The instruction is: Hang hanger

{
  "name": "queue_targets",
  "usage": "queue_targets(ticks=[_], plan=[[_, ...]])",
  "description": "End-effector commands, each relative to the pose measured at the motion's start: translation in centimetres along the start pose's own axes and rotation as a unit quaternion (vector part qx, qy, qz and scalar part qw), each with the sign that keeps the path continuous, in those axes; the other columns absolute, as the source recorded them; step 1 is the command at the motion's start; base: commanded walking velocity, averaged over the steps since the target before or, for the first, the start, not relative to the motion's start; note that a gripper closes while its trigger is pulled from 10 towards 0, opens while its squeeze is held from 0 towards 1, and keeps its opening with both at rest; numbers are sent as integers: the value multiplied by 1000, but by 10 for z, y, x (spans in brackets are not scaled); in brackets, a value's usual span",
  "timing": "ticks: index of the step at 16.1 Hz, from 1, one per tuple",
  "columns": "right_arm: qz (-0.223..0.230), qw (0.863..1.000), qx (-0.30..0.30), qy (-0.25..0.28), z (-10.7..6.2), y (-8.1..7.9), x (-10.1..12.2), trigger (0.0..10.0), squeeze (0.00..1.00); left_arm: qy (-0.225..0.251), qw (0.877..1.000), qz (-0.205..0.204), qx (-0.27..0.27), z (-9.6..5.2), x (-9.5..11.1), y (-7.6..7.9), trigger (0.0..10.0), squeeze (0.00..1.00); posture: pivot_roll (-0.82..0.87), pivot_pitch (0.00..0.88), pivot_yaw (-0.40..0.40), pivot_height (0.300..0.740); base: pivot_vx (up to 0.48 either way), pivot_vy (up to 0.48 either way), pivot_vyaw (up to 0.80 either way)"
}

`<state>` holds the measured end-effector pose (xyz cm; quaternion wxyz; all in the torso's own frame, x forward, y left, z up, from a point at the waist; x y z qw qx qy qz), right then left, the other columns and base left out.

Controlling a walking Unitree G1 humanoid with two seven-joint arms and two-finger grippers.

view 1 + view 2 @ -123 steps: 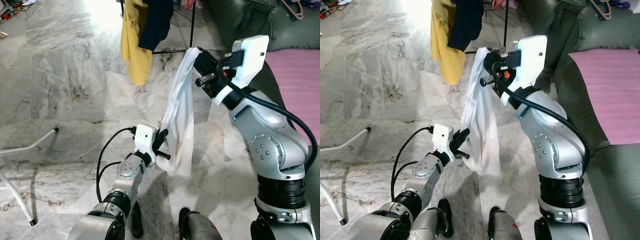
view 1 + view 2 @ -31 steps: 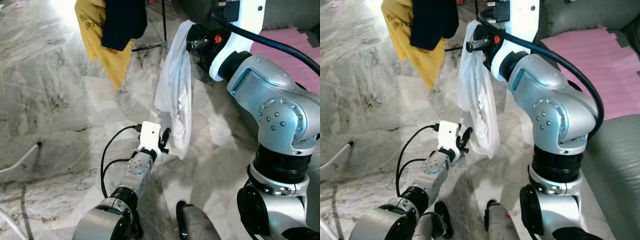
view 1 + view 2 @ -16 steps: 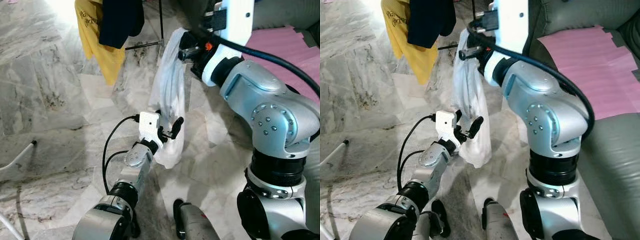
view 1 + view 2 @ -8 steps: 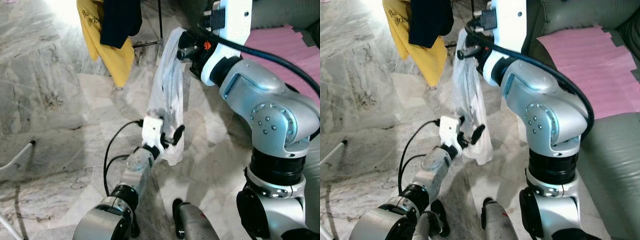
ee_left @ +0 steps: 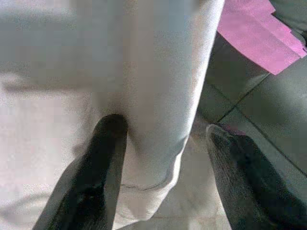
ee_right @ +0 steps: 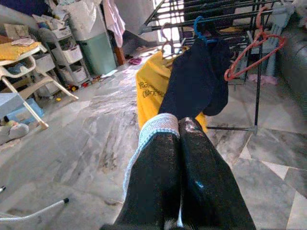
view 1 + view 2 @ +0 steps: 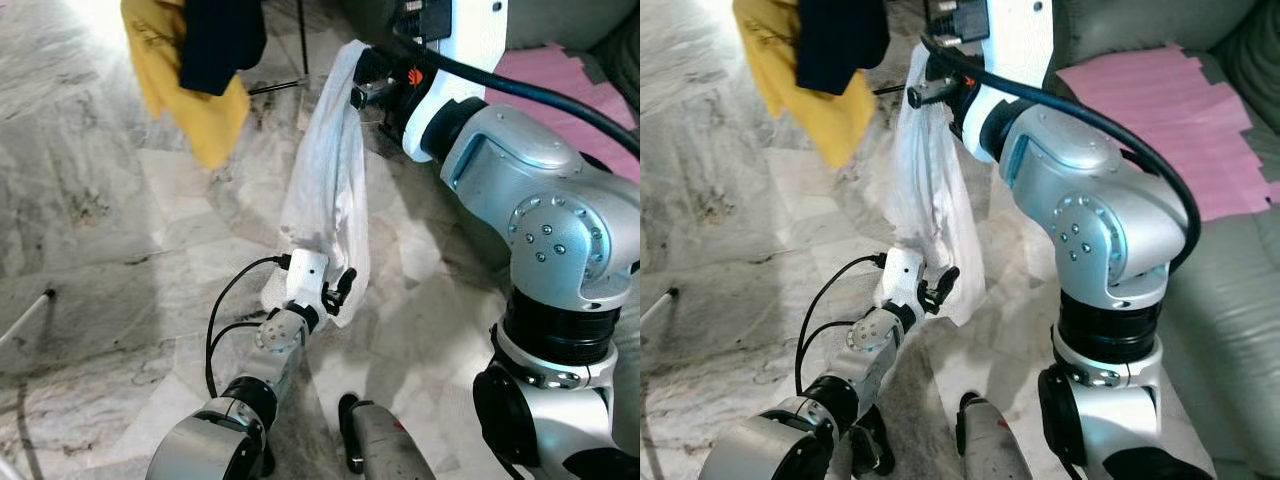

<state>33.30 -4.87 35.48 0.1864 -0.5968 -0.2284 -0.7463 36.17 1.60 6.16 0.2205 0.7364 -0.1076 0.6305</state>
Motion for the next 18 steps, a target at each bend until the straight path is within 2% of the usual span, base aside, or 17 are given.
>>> queue_targets(ticks=[1, 3, 6, 8, 18], plan=[[-7, 1000, 13, 21, -4, -8, 13, 0, 0, -22, 994, -84, -68, 3, -19, 95, 0, 0, -605, 282, -27, 740, 0, 0, 0], [-5, 1000, 16, 17, -4, -10, 13, 0, 0, -17, 996, -75, -46, 5, -17, 89, 0, 0, -608, 279, -27, 740, 0, 0, 0], [1, 1000, 19, 13, -6, -13, 15, 0, 0, 12, 997, -75, -2, 12, 1, 69, 0, 0, -607, 280, -24, 740, 0, 0, 0], [3, 1000, 20, 13, -6, -14, 14, 0, 0, 16, 997, -73, 9, 14, 6, 63, 0, 0, -602, 278, -20, 740, 0, 0, 0], [3, 1000, 20, 13, -6, -14, 14, 0, 0, 16, 997, -73, 9, 14, 6, 63, 0, 0, -602, 278, -20, 740, 0, 0, 0]])
Point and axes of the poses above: a point about 5 cm out from each wrist's last joint towards the gripper, its own z axis pointing out of the wrist towards the gripper, its own x axis along the axis of the wrist's last joint, y = z × x, the point moved 4 cm from there along z, pointing out of the wrist towards the gripper, and after that the axes turned 6 degrees about -z, right-handed, at the moved point
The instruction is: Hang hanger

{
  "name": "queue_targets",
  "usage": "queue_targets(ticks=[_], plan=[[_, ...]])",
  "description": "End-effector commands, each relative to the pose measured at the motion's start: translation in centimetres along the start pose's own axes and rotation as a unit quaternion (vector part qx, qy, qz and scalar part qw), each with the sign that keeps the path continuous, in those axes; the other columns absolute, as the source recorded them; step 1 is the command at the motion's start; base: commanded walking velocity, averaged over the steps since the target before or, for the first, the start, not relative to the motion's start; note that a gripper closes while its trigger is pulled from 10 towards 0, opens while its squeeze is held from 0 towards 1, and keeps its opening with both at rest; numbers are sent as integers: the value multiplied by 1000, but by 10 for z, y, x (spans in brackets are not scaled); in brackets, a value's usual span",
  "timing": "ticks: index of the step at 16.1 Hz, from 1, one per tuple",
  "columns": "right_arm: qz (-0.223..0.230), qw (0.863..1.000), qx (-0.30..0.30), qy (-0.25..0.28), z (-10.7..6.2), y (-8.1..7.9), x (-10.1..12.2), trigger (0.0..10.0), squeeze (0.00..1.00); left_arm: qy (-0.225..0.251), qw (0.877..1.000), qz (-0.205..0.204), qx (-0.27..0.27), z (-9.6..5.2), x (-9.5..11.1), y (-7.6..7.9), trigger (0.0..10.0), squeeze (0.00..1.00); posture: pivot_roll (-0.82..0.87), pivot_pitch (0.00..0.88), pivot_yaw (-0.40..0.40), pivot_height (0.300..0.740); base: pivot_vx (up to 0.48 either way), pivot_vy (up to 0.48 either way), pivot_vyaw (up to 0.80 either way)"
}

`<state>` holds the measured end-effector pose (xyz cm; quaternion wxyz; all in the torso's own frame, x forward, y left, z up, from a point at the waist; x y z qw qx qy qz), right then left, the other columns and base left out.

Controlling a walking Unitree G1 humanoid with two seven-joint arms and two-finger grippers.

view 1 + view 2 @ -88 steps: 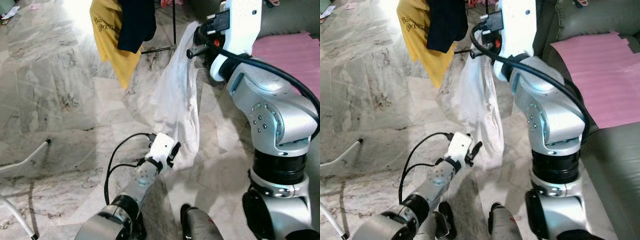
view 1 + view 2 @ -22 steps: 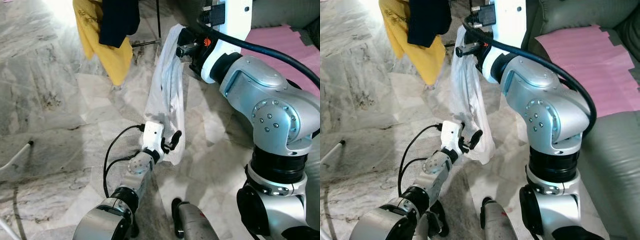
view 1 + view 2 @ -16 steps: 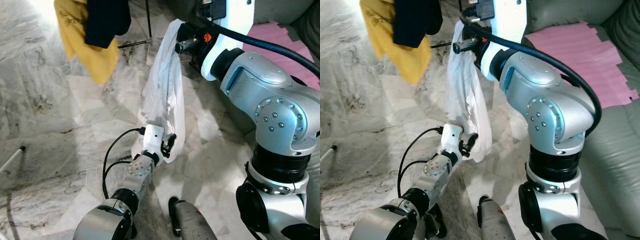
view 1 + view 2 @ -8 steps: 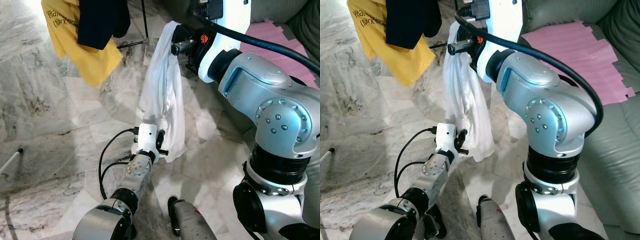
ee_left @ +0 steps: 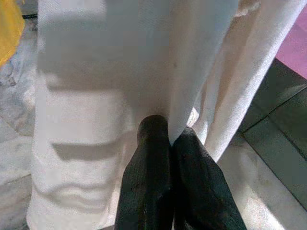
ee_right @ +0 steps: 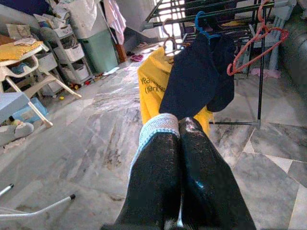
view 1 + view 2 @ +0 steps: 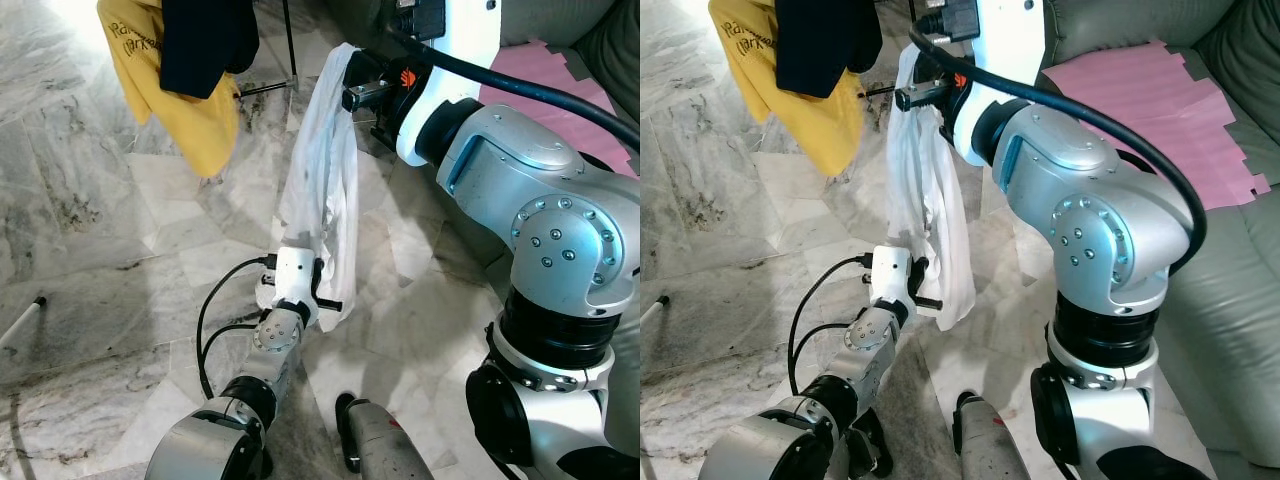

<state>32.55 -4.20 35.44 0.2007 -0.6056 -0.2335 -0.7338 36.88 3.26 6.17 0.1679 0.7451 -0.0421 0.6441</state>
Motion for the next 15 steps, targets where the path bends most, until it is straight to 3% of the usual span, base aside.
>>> queue_targets(ticks=[1, 15], plan=[[-9, 1000, 7, 24, -4, -5, 13, 0, 0, -4, 995, -61, -74, 2, 0, 82, 0, 0, -602, 278, -20, 740, 0, 0, 0], [-9, 1000, 7, 24, -4, -5, 13, 0, 0, -4, 995, -61, -74, 2, 0, 82, 0, 0, -602, 278, -20, 740, 0, 0, 0]])
Point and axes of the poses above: a point about 5 cm out from each wrist's last joint towards the gripper, its own z axis pointing out of the wrist towards the gripper, its own x axis along the axis of the wrist's last joint, y = z × x, the point moved 4 cm from there along z, pointing out of the wrist towards the gripper, and after that the axes turned 6 degrees about -z, right-handed, at the moved point
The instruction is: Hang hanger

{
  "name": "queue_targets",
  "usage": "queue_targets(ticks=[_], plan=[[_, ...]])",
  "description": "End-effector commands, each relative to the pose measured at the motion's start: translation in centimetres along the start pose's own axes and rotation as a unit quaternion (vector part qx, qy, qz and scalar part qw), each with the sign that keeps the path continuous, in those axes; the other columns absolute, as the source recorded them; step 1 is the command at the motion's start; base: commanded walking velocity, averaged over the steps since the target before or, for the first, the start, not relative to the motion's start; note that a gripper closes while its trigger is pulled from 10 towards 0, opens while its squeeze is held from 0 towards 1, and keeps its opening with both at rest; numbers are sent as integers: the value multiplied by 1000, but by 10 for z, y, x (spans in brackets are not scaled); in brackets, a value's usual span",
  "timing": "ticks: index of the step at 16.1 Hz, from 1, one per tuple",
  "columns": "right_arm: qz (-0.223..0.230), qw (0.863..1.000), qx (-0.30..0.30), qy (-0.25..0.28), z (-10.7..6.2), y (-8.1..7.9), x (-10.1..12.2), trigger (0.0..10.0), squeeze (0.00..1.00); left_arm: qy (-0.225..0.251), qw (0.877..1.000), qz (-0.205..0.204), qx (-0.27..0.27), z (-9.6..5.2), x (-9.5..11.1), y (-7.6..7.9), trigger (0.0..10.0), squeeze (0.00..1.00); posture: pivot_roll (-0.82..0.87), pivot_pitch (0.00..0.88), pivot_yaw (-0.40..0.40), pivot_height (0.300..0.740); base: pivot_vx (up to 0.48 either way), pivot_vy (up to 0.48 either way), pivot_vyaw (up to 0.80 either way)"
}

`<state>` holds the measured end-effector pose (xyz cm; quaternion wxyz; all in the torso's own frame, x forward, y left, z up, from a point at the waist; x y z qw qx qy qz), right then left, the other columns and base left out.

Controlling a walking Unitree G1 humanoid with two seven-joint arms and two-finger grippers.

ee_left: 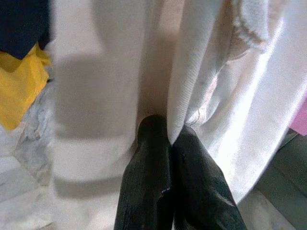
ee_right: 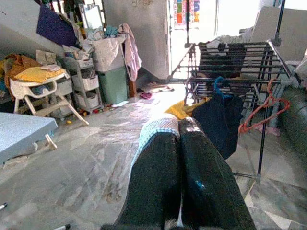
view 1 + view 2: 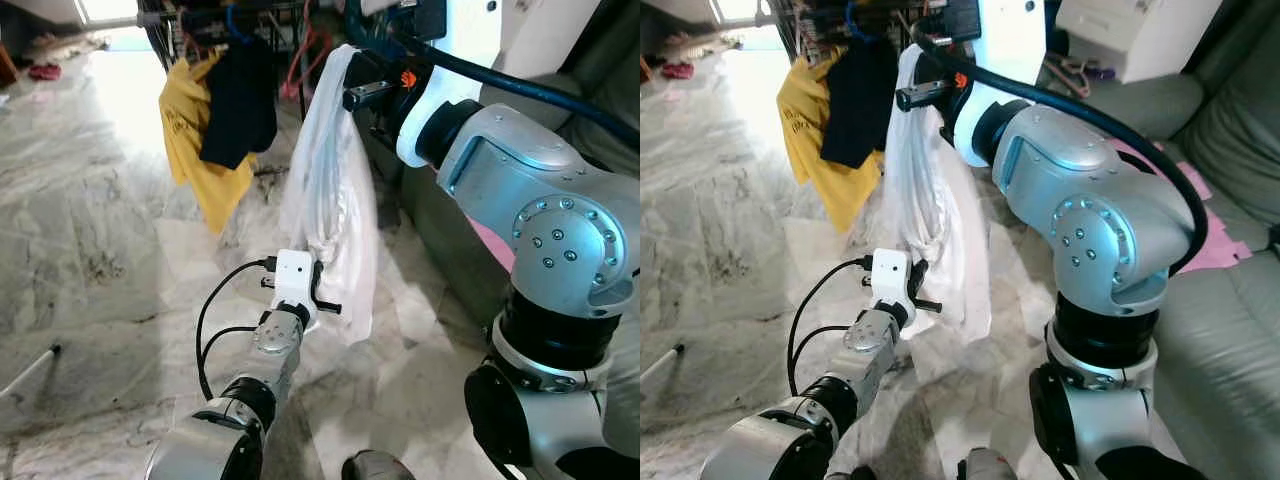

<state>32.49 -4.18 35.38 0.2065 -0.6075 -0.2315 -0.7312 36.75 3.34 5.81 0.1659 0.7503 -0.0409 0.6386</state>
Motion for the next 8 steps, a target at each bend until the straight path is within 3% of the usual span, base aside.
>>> queue_targets(ticks=[1, 8], plan=[[-16, 1000, 5, 25, -4, -4, 13, 0, 0, 3, 995, -60, -77, 2, 4, 83, 0, 0, -602, 278, -20, 740, 0, 0, 0], [-16, 1000, 5, 25, -4, -4, 13, 0, 0, 3, 995, -60, -77, 2, 4, 83, 0, 0, -602, 278, -20, 740, 0, 0, 0]])
Point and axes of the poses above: a point about 5 cm out from each wrist's last joint towards the gripper, its own z axis pointing out of the wrist towards the gripper, its own x axis along the axis of the wrist's last joint, y = z × x, the point moved 4 cm from there along z, pointing out of the wrist towards the gripper, and after that the axes turned 6 degrees about -z, right-handed, at the moved point
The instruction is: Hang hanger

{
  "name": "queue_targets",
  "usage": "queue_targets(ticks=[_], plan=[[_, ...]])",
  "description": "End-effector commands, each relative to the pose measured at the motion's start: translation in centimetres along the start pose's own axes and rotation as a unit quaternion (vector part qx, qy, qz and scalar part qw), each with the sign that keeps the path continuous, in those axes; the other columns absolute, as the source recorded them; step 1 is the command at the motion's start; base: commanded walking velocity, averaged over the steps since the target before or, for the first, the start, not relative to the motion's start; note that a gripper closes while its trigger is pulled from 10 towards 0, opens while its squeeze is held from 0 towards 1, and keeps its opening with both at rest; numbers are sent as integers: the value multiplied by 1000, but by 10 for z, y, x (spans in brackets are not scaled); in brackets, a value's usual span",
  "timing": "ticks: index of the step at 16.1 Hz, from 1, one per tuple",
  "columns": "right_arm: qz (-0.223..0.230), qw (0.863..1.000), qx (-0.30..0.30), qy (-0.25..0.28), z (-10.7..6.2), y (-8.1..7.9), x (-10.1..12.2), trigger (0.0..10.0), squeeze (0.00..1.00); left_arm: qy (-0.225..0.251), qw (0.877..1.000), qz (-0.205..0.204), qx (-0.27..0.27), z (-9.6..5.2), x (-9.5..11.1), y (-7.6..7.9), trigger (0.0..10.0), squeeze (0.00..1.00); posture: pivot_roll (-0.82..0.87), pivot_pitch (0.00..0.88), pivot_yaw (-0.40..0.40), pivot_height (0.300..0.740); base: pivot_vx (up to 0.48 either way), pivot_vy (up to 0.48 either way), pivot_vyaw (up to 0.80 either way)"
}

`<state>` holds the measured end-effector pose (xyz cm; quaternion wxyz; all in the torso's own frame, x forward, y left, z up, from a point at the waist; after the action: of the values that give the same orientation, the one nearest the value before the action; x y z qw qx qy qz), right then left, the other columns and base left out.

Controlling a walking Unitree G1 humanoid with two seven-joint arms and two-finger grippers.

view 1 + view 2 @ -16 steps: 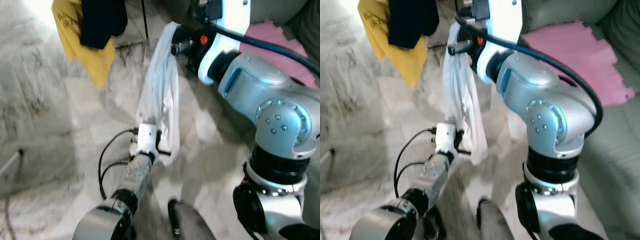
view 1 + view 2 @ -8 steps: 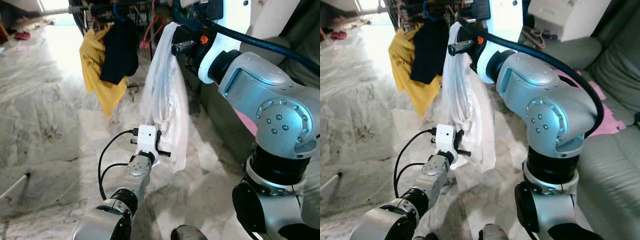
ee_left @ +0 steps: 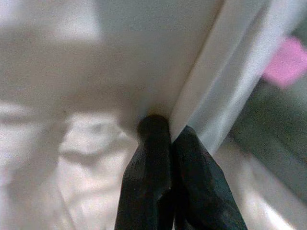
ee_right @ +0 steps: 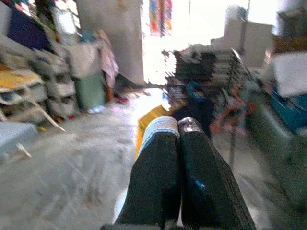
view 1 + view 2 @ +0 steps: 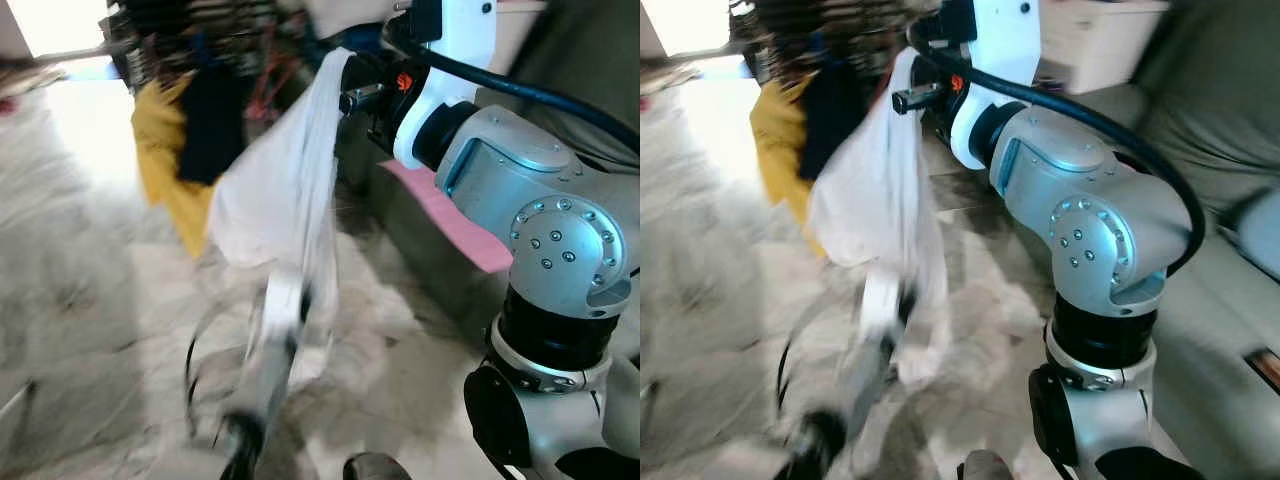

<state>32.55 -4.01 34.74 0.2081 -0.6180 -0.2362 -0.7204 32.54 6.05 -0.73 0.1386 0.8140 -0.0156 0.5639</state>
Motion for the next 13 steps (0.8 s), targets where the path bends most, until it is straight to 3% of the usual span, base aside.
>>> queue_targets(ticks=[1, 13], plan=[[-19, 999, 0, 40, -5, -3, 20, 0, 0, 93, 987, -36, -126, 18, 72, 115, 0, 0, -602, 278, -20, 740, 0, 0, 0], [-19, 999, 0, 40, -5, -3, 20, 0, 0, 93, 987, -36, -126, 18, 72, 115, 0, 0, -602, 278, -20, 740, 0, 0, 0]])
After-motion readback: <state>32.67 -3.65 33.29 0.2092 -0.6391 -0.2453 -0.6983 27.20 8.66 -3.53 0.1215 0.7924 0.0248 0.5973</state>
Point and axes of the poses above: a point about 5 cm out from each wrist's last joint towards the gripper, its own z axis pointing out of the wrist towards the gripper, its own x axis along the axis of the wrist's last joint, y = z × x, the point moved 4 cm from there along z, pointing out of the wrist towards the gripper, and after that the axes turned 6 degrees about -z, right-handed, at the moved point
